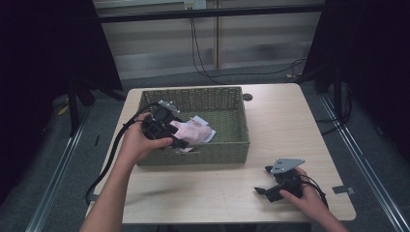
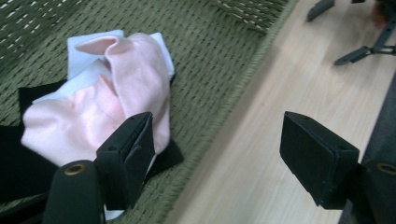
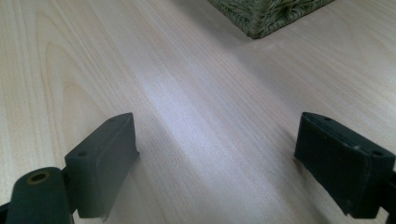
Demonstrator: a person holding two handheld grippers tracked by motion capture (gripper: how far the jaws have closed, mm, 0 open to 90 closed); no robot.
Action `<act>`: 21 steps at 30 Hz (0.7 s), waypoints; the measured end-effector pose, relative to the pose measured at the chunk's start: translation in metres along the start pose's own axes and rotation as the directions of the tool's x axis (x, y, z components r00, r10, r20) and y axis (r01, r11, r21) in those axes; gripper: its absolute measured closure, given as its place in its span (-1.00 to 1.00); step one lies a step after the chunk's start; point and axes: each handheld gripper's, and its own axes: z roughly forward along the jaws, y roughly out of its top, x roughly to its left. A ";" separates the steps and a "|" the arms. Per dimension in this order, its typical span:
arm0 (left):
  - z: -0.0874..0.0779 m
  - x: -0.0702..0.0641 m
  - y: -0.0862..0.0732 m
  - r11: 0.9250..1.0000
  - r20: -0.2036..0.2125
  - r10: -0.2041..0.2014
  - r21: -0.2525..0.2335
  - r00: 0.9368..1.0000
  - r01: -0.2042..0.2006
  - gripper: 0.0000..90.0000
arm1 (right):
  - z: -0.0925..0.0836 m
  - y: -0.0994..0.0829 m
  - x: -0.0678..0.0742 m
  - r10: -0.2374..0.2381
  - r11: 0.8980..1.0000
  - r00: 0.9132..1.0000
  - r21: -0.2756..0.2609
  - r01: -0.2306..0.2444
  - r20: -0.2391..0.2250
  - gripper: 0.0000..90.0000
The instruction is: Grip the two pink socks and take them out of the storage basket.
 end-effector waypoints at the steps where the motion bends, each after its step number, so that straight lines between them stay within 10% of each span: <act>1: 0.001 0.002 0.001 1.000 -0.004 -0.009 -0.002 1.000 0.009 -0.42 | 0.000 0.000 0.000 0.000 1.000 1.000 0.000 0.000 -0.001 -0.73; 21: 0.010 0.034 0.012 0.993 -0.068 -0.116 0.000 0.991 0.116 -0.42 | 0.000 0.000 0.001 0.005 1.000 1.000 0.003 -0.005 -0.001 -0.73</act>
